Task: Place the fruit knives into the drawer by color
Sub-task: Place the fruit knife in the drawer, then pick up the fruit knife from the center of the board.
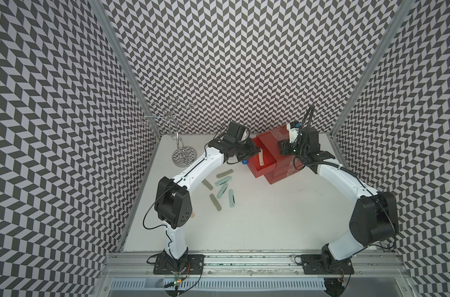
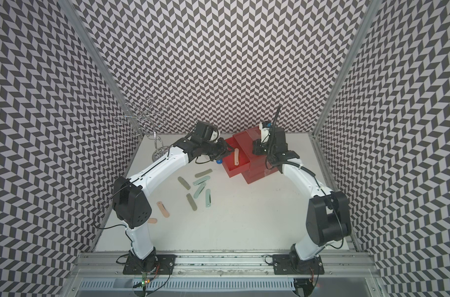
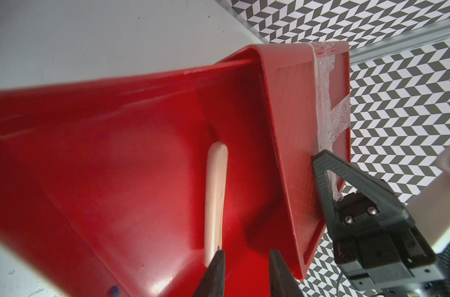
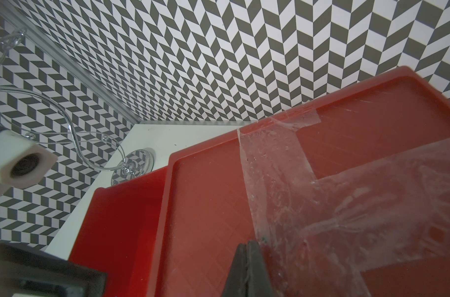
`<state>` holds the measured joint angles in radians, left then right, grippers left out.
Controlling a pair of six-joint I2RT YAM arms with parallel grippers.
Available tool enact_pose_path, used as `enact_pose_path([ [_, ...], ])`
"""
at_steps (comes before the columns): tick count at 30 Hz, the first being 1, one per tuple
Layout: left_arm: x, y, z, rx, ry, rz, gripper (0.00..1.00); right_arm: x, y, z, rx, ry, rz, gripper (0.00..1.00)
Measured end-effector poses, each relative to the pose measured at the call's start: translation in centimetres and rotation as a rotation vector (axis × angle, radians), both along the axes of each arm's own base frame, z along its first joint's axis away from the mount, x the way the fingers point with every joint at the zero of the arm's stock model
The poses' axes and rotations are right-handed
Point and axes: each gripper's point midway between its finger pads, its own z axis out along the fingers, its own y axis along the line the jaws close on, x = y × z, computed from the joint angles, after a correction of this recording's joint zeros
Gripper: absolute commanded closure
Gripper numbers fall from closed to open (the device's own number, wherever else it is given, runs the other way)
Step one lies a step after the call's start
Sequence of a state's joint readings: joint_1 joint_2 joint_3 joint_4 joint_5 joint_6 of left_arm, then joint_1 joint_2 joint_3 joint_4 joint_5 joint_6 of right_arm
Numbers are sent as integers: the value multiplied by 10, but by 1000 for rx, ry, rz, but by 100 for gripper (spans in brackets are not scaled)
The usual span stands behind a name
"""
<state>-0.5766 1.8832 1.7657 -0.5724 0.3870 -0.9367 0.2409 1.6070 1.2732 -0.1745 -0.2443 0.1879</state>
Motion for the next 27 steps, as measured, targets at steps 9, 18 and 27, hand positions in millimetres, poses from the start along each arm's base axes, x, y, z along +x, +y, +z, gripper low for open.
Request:
enact_pose_path([
  [9, 5, 3, 24, 10, -46, 16, 68, 0, 0, 0, 0, -1, 0, 100],
  [18, -2, 82, 48, 131, -108, 156, 62, 0, 0, 0, 0, -1, 0, 100],
  [27, -74, 206, -51, 380, 101, 347, 46, 1, -1, 0, 0, -3, -2, 100],
])
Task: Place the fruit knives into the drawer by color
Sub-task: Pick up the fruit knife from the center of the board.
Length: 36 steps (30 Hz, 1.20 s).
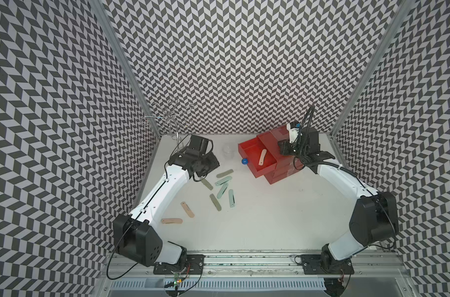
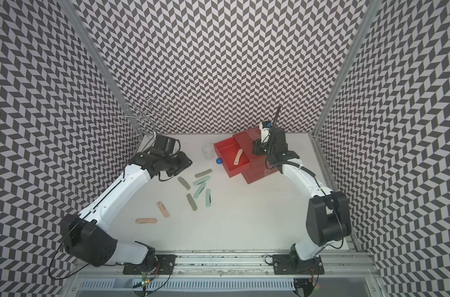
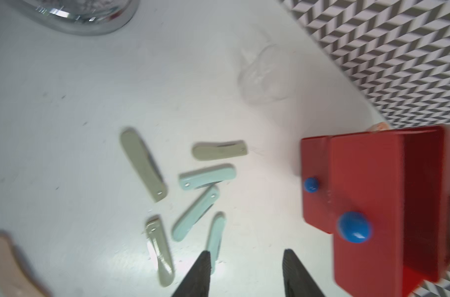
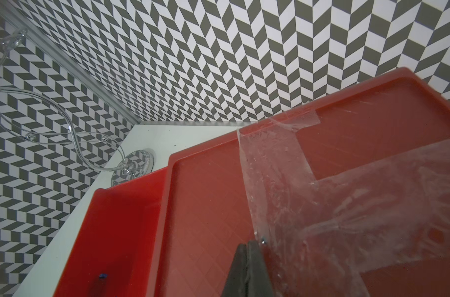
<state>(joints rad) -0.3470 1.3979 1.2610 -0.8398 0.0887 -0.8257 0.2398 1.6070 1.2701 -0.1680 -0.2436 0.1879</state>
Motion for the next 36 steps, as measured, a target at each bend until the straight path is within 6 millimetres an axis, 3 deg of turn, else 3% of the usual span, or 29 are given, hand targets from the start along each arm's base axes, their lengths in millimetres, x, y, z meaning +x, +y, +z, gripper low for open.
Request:
enact_pose_path([
  [5, -45, 24, -56, 97, 146, 25, 42, 0, 0, 0, 0, -2, 0, 100],
  [13, -84, 70, -102, 135, 260, 130, 42, 0, 0, 0, 1, -4, 0, 100],
  [26, -100, 117, -134, 166, 340, 199, 43, 1, 0, 0, 1, -6, 1, 100],
  [36, -102, 127, -154, 188, 427, 159, 43, 2, 0, -1, 2, -7, 1, 100],
])
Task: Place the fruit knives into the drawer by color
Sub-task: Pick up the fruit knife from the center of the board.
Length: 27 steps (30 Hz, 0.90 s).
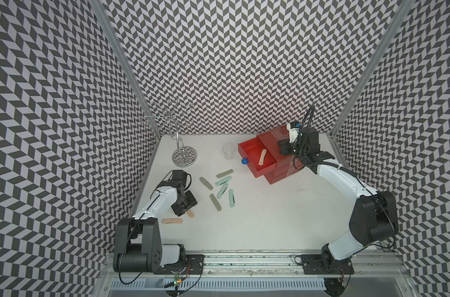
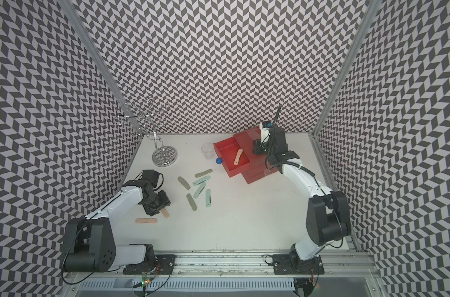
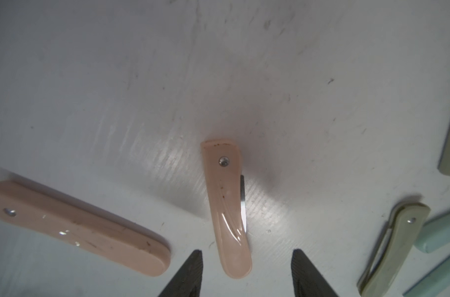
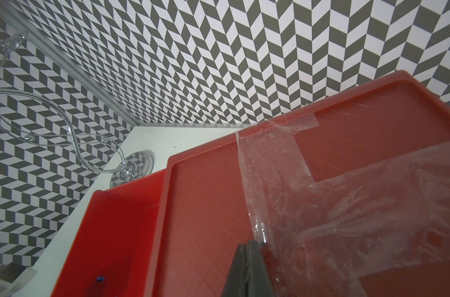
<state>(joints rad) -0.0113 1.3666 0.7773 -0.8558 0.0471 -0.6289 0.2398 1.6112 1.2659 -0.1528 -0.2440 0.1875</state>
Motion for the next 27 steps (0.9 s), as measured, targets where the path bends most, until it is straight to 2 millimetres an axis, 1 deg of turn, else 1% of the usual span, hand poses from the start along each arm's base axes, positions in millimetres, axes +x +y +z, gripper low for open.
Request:
enact_pose_path([
  [4, 5, 1, -4, 4, 26, -25, 43, 0, 0, 0, 0, 0, 0, 100],
  [9, 7, 3, -4, 12, 30, -44, 44, 0, 0, 0, 0, 0, 0, 100],
  [24, 5, 9, -8, 22, 49, -61, 47, 0, 0, 0, 2, 0, 2, 100],
  [27, 3, 10, -13, 20, 70, -65, 49, 0, 0, 0, 2, 0, 3, 100],
])
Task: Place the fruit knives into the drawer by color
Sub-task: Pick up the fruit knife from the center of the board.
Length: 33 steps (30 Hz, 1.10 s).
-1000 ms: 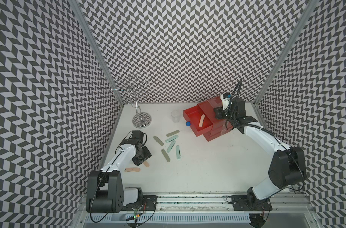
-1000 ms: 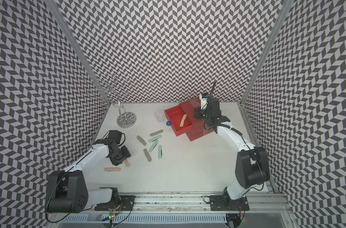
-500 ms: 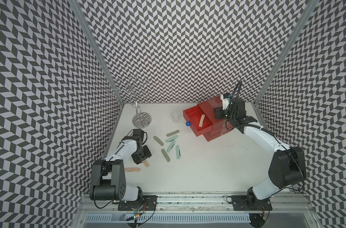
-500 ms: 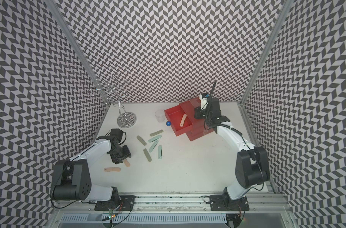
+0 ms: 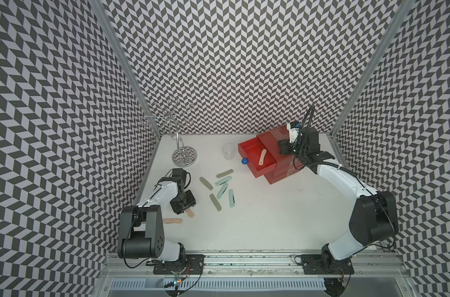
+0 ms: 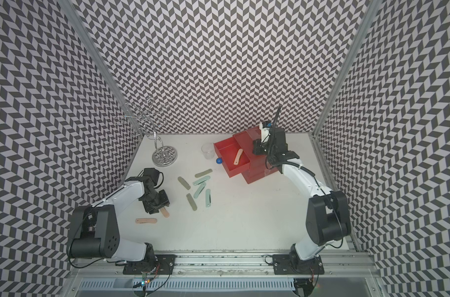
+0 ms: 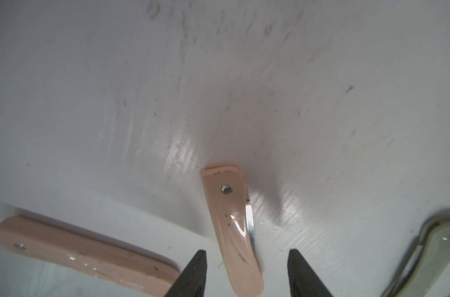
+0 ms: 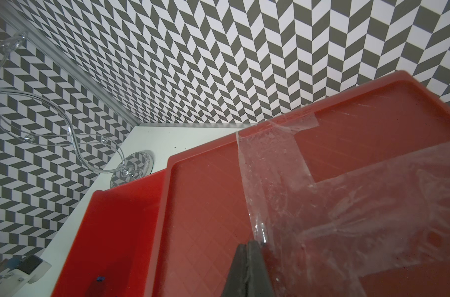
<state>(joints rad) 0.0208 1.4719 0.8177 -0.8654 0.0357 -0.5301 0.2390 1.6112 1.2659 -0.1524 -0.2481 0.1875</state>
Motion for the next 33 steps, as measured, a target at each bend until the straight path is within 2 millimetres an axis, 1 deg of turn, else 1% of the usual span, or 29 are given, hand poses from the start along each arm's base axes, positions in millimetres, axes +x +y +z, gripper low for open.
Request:
enact_pose_path([
  [7, -4, 0, -11, -8, 49, -11, 52, 0, 0, 0, 0, 0, 0, 100],
  [18, -5, 0, -12, -13, 55, -16, 59, 0, 0, 0, 0, -1, 0, 100],
  [23, -5, 0, -12, -16, 60, -16, 64, 0, 0, 0, 0, 0, 0, 100],
  [25, -5, 0, -13, -16, 63, -17, 65, 0, 0, 0, 1, 0, 2, 100],
  [31, -3, -1, -12, -22, 64, -19, 73, 0, 0, 0, 2, 0, 3, 100],
  [33, -3, -2, -13, -23, 64, -23, 74, 0, 0, 0, 1, 0, 3, 100],
])
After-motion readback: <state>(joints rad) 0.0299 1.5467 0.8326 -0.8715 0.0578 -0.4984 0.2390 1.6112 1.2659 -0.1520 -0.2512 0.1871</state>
